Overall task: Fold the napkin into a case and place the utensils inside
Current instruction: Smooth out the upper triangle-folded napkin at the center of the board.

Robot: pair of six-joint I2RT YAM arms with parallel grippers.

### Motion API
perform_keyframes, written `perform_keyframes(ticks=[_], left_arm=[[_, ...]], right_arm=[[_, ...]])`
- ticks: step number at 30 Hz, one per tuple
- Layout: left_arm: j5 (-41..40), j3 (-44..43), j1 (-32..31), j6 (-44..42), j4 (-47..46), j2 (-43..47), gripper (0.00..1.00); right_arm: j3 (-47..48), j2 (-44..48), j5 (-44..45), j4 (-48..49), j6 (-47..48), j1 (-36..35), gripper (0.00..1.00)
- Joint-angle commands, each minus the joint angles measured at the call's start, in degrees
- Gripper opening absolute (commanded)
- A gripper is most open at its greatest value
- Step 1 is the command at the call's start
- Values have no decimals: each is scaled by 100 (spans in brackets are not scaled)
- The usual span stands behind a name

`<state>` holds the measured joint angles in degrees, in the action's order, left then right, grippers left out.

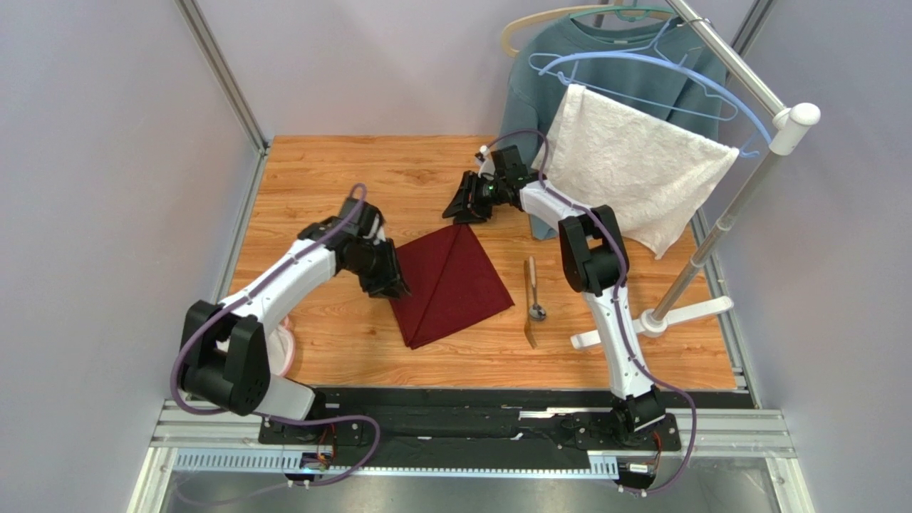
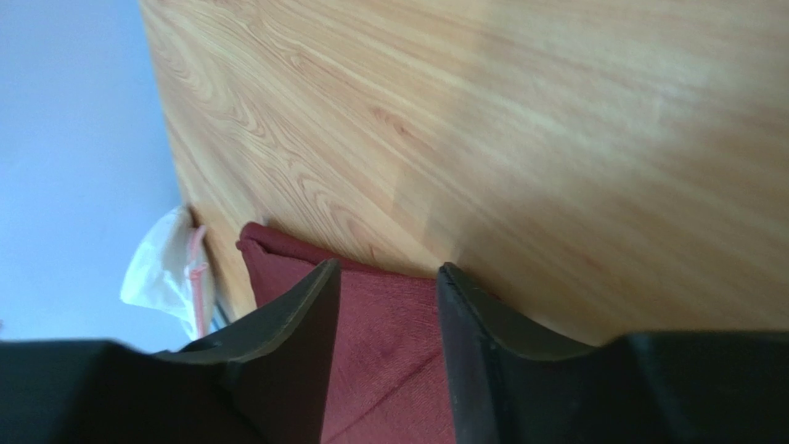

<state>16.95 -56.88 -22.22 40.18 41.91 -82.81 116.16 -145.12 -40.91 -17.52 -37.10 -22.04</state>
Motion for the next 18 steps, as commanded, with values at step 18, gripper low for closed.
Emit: perform_keyframes(ticks=[18], left_arm=[[362, -2441, 1888, -793, 151, -2591, 48]], right_arm=[[-1482, 3253, 3870, -2730, 2260, -2312, 72]])
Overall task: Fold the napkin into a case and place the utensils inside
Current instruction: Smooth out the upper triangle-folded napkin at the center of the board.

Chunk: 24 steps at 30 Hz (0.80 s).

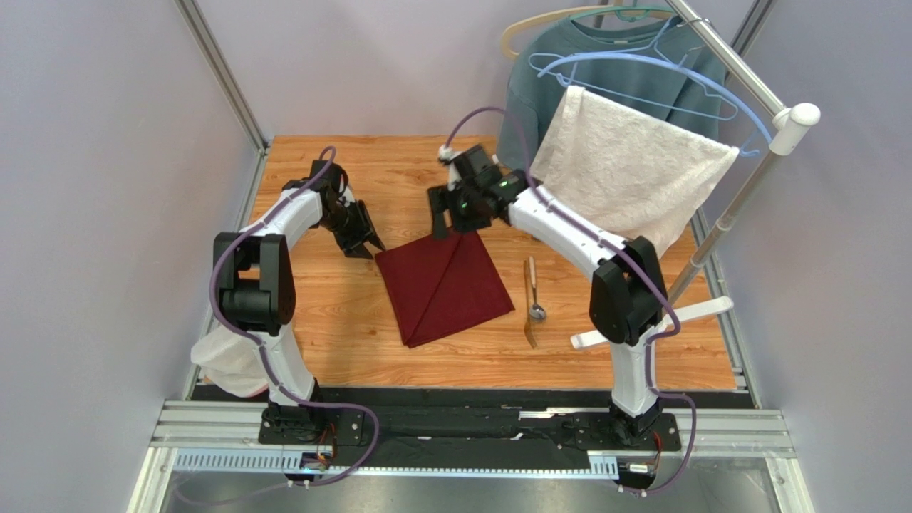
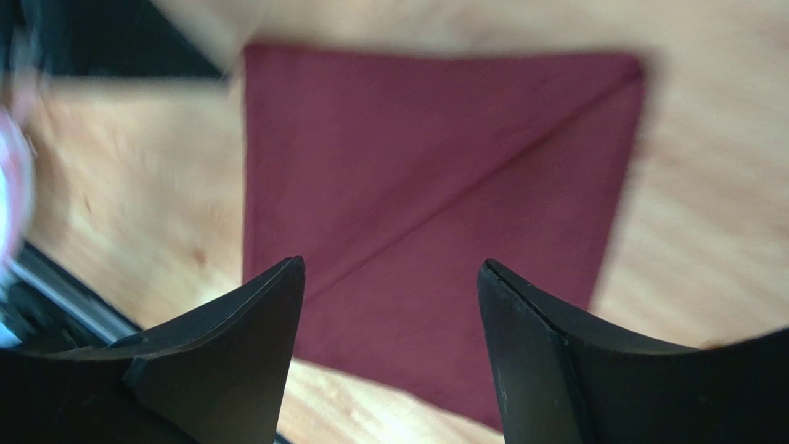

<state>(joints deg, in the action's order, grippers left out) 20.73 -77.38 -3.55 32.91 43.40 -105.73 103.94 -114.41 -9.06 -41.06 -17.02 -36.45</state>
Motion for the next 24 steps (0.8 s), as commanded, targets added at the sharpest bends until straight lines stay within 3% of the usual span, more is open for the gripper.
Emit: perform_keyframes(ticks=[1, 8, 13, 24], left_arm=[[-25, -452, 21, -48, 11, -386, 47], [-333, -479, 12, 49, 11, -685, 49], [-280, -418, -23, 172, 20, -931, 49], [-1141, -699, -374, 655, 186, -1054, 46]], right_arm=[[-286, 226, 721, -385, 225, -1021, 72], [-805, 516, 836, -8, 155, -1874, 73], [-770, 420, 827, -7, 102, -1980, 74], [-999, 315, 589, 283, -83, -2121, 74]])
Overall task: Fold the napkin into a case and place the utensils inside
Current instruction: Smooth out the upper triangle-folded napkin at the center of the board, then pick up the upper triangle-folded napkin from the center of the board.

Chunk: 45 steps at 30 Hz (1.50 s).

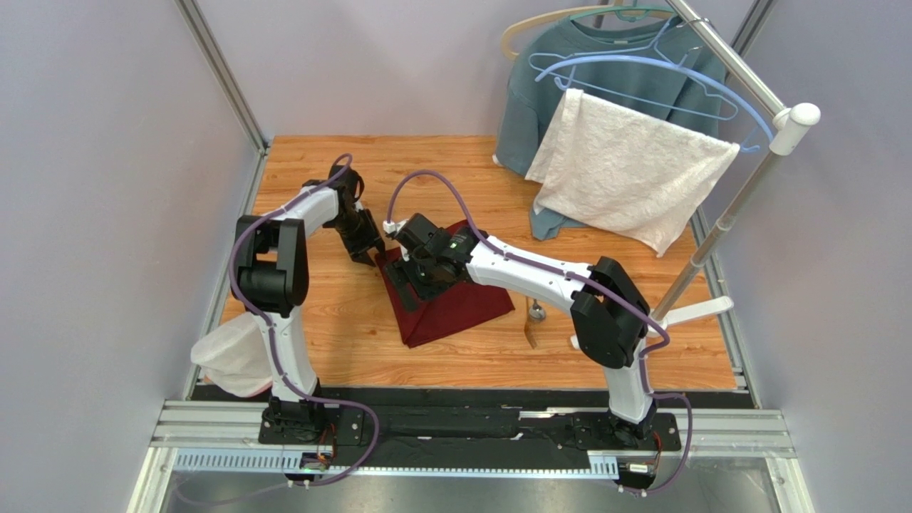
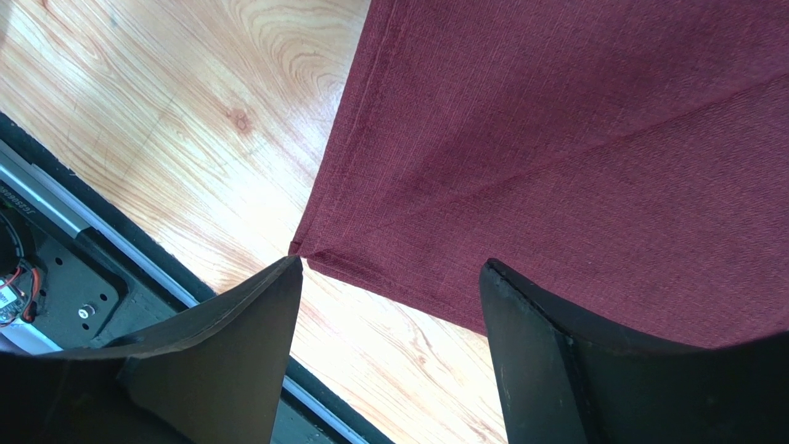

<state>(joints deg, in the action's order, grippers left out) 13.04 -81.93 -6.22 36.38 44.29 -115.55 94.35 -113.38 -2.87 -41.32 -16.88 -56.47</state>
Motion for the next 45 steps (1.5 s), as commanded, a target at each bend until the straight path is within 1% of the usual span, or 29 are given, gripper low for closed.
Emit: perform_keyframes(ticks=[1, 6, 9, 16, 19, 22, 24, 28, 32, 36, 41, 43, 45], left_arm=[[-416, -331, -125, 334, 245, -134, 45], [-723, -420, -292, 492, 510, -196, 43], [-759, -158, -310, 624, 493, -39, 42], [-609, 1203, -494, 993, -69, 874, 41], [-566, 1634, -512, 1178, -298, 1200, 40], [-451, 1917, -538, 1249, -509, 1402, 40], [-512, 1944, -538, 1222, -536, 1517, 41], [-706, 1673, -416, 1038, -448, 1544, 43], [-636, 1198, -30, 679, -71, 1132, 44], [-583, 838, 59, 502, 123, 815, 45], [-452, 906, 59, 440, 36, 893, 45], [-399, 1056, 51, 449, -43, 1060, 45], [-381, 1222, 59, 493, -131, 1305, 45]], right_arm=[[-39, 194, -29, 309, -87, -154, 74], [-144, 106, 15, 467, -70, -312, 74], [-293, 141, -11, 537, -26, -365, 74], [-1022, 738, 164, 616, 10, -356, 74], [-1268, 923, 103, 660, 36, -347, 74], [-1427, 1029, -169, 871, 115, -356, 74], [-1419, 1011, -310, 863, 150, -374, 74], [-1393, 871, -477, 907, 265, -374, 73], [-1357, 853, -460, 889, 300, -374, 73], [-1270, 836, -512, 933, 256, -374, 73], [-1173, 677, -627, 950, 212, -374, 73], [-1094, 598, -618, 907, 212, -391, 73], [-1032, 528, -574, 871, 247, -417, 70]])
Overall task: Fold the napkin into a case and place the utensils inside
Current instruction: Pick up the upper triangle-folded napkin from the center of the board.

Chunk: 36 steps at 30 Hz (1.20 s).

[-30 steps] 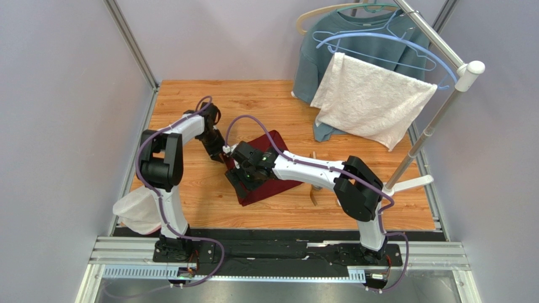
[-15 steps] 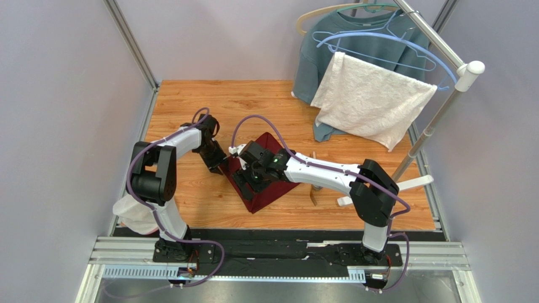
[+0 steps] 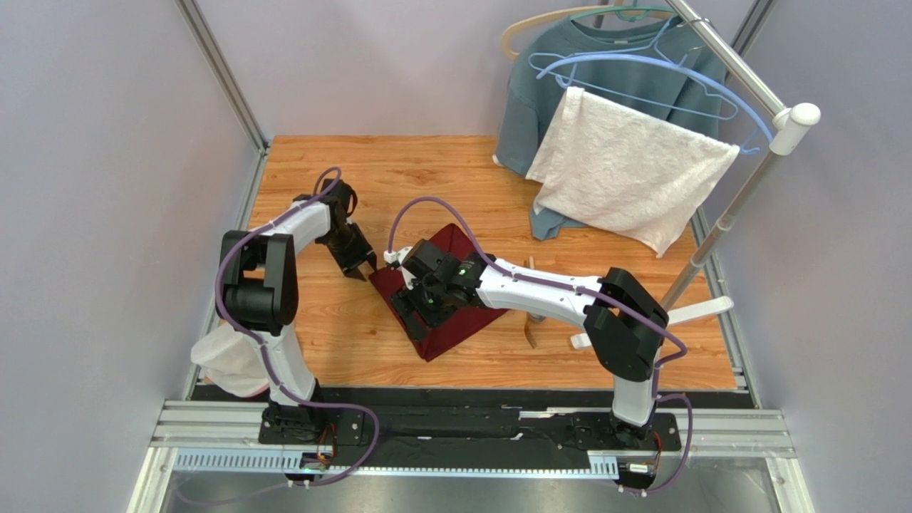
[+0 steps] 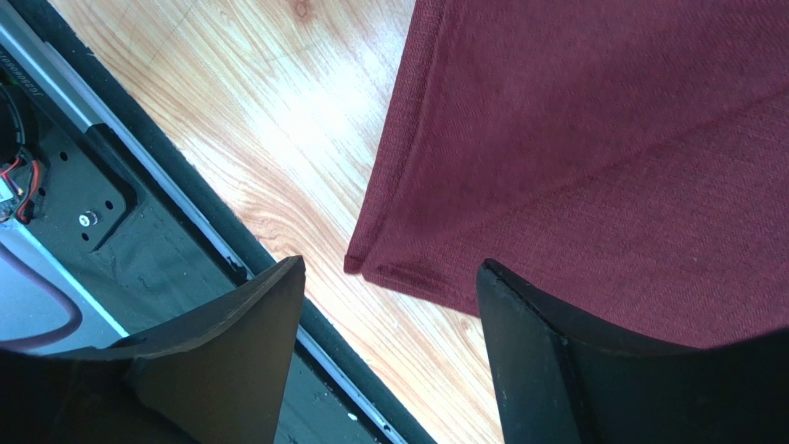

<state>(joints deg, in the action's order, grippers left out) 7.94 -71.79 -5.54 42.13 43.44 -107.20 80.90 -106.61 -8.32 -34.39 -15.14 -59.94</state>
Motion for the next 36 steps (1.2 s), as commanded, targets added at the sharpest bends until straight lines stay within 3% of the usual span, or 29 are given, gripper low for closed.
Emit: perform_keyframes(ticks=[1, 7, 10, 15, 22, 25, 29, 36], left_arm=[[120, 261, -8, -56, -64, 576, 45], [-100, 438, -8, -38, -3, 1394, 45], [-276, 359, -8, -91, 129, 1596, 45], [84, 297, -8, -91, 147, 1588, 45], [663, 727, -35, -73, -248, 1702, 45], [823, 886, -245, -56, -459, 1641, 45], [621, 755, -483, 365, -285, 1142, 45], [-169, 420, -562, 919, 200, 726, 45]], right_arm=[[356, -193, 23, 100, 98, -140, 69], [593, -466, 471, -182, 143, -412, 56], [593, -519, 550, -191, 99, -492, 53], [514, -589, 428, -76, -33, -536, 53], [882, -835, 426, -75, -130, -536, 54], [849, -503, 533, -235, -139, -536, 56], [401, 43, 691, -235, -112, -501, 64], [163, 105, 550, -182, -42, -448, 71]])
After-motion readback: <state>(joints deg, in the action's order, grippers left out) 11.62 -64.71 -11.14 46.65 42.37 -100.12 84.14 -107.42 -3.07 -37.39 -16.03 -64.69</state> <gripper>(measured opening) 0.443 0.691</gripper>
